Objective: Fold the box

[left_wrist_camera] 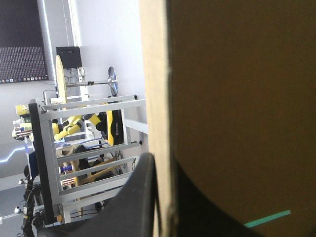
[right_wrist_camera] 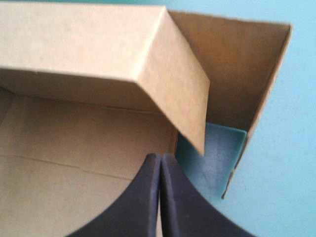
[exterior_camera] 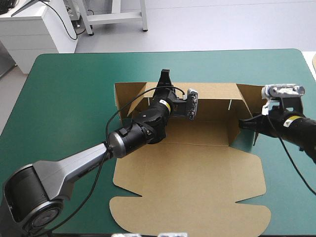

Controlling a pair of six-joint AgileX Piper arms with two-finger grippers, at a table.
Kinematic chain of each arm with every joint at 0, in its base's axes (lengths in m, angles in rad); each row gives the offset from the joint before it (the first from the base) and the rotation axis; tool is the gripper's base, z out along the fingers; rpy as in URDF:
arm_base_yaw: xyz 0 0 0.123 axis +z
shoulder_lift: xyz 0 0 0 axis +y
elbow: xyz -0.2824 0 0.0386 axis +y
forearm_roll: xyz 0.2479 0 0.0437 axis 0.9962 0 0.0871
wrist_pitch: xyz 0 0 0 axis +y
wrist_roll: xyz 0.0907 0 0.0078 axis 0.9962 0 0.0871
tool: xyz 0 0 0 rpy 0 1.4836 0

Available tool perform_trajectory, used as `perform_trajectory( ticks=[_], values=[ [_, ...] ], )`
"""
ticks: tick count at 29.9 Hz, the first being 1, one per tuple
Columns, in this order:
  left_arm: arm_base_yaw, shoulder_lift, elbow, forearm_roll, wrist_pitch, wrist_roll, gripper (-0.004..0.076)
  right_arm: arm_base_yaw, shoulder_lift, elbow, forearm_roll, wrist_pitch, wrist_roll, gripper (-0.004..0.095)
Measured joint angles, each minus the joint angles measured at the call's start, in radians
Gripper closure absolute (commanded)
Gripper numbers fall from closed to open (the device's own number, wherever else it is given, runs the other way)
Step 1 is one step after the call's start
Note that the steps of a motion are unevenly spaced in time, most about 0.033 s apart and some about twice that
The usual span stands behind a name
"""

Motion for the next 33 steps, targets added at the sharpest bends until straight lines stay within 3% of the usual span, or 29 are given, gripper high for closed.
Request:
perform_trajectory(
  ticks=[12,21,26,33],
  values=[
    [-0.052,-0.002,0.021,0.084,0.072,-0.111,0.0731,0.0,0.351,-0.379,-0.152,0.062,0.085,0.0924],
    [-0.086,-0.005,0.042,0.114,0.116,-0.133,0.0731,-0.005,0.599,-0.602,-0.189,0.132,0.096,0.0924],
    [-0.114,-0.013,0.118,0.255,0.135,-0.244,0.0731,-0.06,0.674,-0.639,-0.177,0.188,0.095,0.0929],
    [-0.128,-0.015,0.161,0.357,0.159,-0.37,0.0731,-0.183,0.681,-0.639,-0.049,0.283,-0.022,0.0929]
  ],
)
